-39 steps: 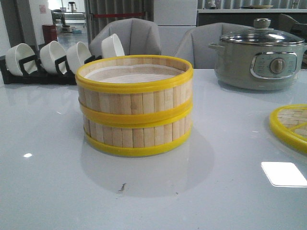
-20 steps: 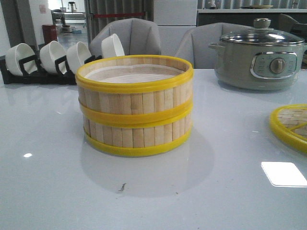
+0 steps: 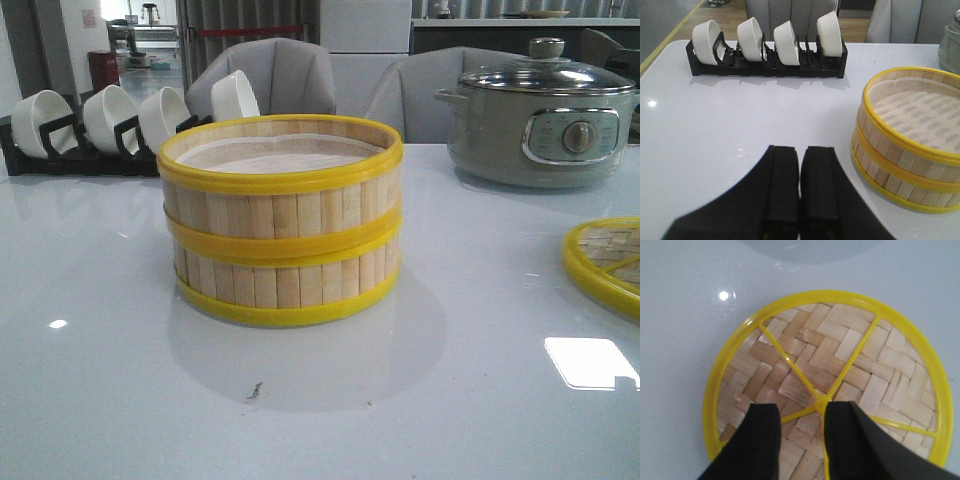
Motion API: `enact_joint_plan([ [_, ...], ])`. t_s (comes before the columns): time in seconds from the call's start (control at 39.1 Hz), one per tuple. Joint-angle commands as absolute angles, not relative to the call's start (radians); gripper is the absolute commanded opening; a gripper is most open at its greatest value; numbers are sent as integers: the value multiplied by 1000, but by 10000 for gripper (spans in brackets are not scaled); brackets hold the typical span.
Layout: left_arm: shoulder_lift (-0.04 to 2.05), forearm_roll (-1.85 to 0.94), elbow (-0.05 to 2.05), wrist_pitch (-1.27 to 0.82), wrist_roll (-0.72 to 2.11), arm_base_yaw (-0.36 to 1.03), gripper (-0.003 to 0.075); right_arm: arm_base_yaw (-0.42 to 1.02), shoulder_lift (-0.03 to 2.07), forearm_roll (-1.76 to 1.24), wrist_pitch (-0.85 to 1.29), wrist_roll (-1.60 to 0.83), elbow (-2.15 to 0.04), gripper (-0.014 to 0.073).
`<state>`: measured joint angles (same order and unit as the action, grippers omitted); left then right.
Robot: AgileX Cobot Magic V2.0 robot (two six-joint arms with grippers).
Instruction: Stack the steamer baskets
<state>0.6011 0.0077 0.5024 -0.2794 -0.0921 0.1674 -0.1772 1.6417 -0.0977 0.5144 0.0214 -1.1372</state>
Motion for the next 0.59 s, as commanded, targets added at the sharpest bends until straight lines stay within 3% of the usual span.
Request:
enact_joint_plan([
  [0.0, 600, 8, 533, -205, -100, 176, 94, -194, 1640, -93, 488, 17, -1191, 342],
  [0.56, 600, 8, 533, -203, -100, 176, 94, -209, 1729, -93, 481, 17, -1202, 342],
])
